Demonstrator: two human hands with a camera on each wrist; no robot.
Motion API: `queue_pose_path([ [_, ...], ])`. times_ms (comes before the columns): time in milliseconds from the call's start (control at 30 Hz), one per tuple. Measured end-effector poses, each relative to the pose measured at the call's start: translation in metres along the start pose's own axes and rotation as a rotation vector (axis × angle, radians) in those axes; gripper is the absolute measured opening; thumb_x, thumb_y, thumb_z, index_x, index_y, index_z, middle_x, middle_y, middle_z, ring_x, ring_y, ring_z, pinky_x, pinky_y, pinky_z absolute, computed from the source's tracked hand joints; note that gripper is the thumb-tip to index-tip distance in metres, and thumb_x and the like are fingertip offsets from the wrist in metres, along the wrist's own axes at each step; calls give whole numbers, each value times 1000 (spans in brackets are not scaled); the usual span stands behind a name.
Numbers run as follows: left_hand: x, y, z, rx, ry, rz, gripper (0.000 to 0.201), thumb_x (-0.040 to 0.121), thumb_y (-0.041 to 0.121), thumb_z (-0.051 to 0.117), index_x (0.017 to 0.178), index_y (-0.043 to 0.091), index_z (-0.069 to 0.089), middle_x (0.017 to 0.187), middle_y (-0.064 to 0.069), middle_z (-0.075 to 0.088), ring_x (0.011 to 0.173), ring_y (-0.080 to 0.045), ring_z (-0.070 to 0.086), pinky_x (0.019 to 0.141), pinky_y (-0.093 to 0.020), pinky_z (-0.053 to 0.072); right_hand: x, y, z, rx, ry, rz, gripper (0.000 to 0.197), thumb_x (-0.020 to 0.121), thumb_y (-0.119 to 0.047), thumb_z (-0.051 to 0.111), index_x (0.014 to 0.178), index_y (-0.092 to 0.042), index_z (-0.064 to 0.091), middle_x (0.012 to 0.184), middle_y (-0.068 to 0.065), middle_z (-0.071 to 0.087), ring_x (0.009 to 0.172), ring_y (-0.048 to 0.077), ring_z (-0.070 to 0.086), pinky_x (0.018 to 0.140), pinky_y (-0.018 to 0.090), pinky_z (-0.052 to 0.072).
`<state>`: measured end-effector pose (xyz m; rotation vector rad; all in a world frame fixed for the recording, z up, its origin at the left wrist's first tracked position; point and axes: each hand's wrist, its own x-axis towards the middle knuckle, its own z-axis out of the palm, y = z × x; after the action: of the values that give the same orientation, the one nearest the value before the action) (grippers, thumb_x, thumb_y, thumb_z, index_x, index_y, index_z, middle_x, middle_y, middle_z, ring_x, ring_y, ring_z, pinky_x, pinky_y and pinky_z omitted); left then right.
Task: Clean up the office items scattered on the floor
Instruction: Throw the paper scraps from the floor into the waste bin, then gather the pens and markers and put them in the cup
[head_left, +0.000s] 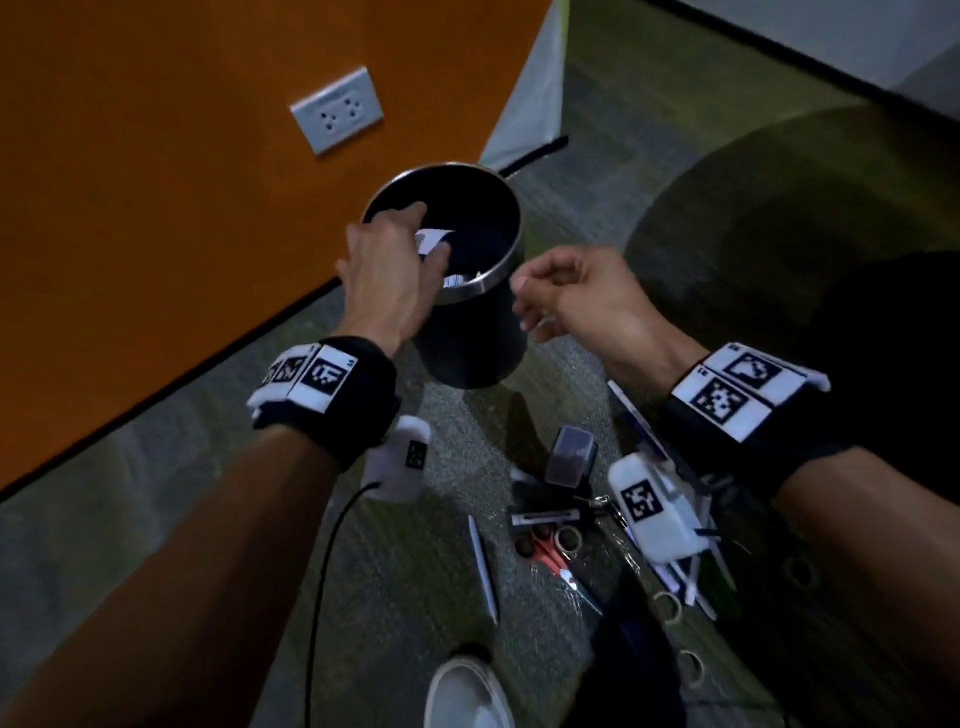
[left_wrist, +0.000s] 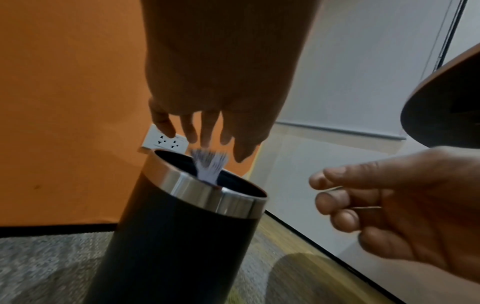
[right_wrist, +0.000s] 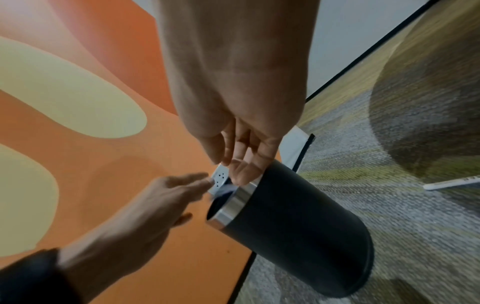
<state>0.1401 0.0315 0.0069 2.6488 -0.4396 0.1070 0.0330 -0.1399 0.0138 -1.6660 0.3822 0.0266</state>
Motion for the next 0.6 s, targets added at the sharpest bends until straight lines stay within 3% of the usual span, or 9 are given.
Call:
queue_pose_path([
  [100, -21, -2, 7, -7, 92, 94, 41, 92, 43, 49, 126, 22, 61, 127, -4, 62, 120, -28, 54, 97, -44, 43, -2, 12, 6, -13, -17, 26, 9, 92, -6, 62, 90, 2, 66, 75, 20, 64, 58, 23, 59, 54, 31, 51],
  [167, -49, 1, 15, -95, 142, 158, 29, 93, 36, 48, 110, 20, 66, 110, -5, 64, 104, -25, 58, 88, -37, 43, -5, 28, 3, -46, -34, 55, 12, 92, -8, 63, 92, 4, 66, 74, 20, 65, 58, 23, 59, 54, 31, 51],
  [233, -85, 2, 33, -220, 76, 177, 22, 94, 31, 51, 98, 17, 67, 95, -5, 65, 87, -22, 60, 76, -36, 47, -13, 51, -1, -97, -64, 98, 17, 92, -9, 64, 94, 8, 66, 75, 20, 66, 59, 23, 60, 54, 31, 51],
  [300, -120, -9, 65, -216, -90, 141, 19, 92, 30, 53, 90, 18, 67, 86, -4, 67, 78, -23, 62, 70, -36, 49, -22, 81, -5, -166, -101, 158, 20, 92, -10, 64, 94, 9, 67, 75, 21, 65, 56, 21, 59, 53, 29, 51],
  [400, -171, -43, 118, -87, -505, -73, 28, 87, 34, 52, 86, 12, 70, 87, -12, 70, 82, -31, 67, 73, -37, 53, -41, 143, -10, -314, -178, 270, 15, 90, -6, 65, 86, 8, 68, 66, 17, 65, 51, 18, 58, 56, 34, 53],
  [500, -217, -75, 158, 89, -816, -287, 32, 93, 31, 58, 105, 2, 66, 107, -20, 66, 101, -38, 64, 85, -41, 52, -67, 202, -14, -489, -297, 362, 15, 89, -5, 62, 80, 5, 70, 62, 14, 66, 51, 20, 61, 60, 42, 57],
  [600, -249, -94, 187, 82, -978, -401, 38, 92, 26, 59, 121, 1, 58, 113, -23, 66, 101, -39, 65, 85, -45, 55, -85, 238, -16, -674, -394, 343, 10, 85, -9, 65, 82, -4, 74, 71, 6, 70, 50, 1, 60, 59, 27, 54],
])
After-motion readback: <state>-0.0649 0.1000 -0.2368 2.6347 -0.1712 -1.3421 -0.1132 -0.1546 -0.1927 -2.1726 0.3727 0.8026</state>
